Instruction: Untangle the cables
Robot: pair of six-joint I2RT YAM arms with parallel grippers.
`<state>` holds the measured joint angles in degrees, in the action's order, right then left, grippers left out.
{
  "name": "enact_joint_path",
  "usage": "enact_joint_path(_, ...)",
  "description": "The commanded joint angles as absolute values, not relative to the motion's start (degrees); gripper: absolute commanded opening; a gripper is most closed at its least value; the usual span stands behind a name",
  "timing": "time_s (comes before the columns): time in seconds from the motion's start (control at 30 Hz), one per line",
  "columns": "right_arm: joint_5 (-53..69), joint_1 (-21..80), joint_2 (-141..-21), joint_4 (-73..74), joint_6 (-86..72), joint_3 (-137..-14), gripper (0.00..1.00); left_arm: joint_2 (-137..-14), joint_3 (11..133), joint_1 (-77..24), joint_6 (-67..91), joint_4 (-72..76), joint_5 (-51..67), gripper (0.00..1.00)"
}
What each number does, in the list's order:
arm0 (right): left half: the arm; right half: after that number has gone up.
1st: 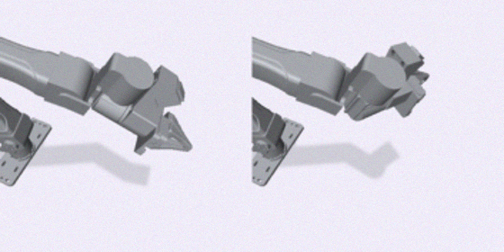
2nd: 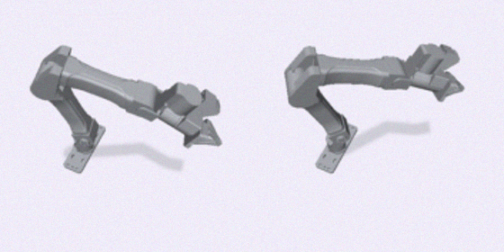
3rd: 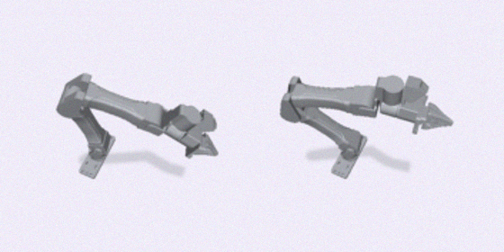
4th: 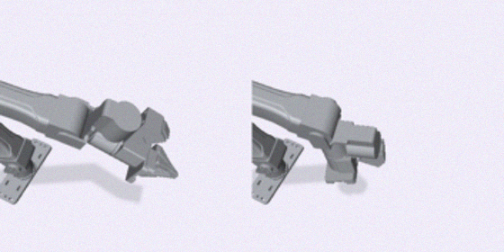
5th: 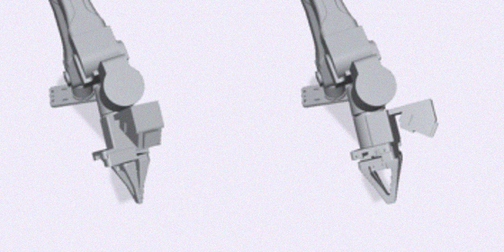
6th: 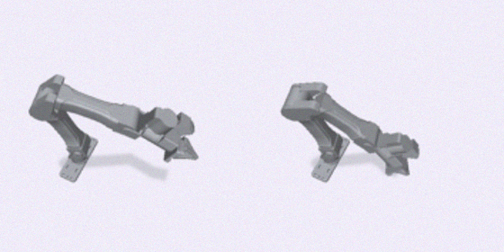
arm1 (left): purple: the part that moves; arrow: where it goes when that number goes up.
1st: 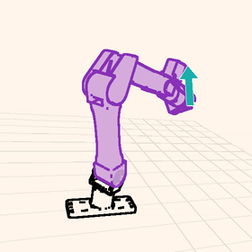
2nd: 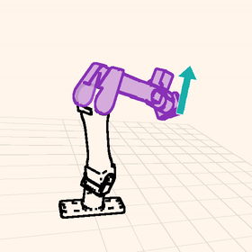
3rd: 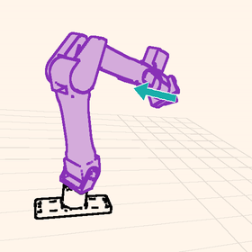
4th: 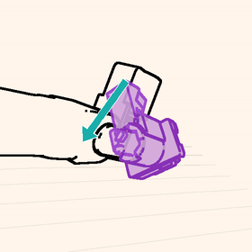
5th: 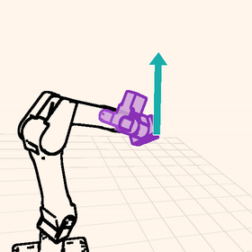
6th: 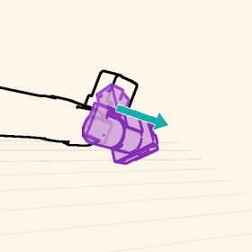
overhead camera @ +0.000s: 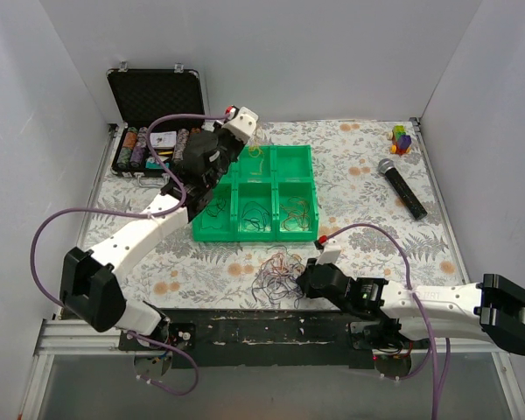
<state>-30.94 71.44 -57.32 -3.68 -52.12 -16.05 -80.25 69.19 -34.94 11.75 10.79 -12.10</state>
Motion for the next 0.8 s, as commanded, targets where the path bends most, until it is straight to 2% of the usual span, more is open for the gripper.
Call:
enact_joint_path(0.0, -33.4, 72.0, -55.6, -2.8, -52.1, -15.9, 0.2, -83.0, 72.9, -30.3, 17.1, 7.6, -9.8, 0.0)
enact_joint_path(0.77, -34.0, 72.0, -54.9, -0.4, -53.3, -16.5, 0.2, -86.7, 69.4, -20.7, 23.6, 11.2, -4.5, 0.0)
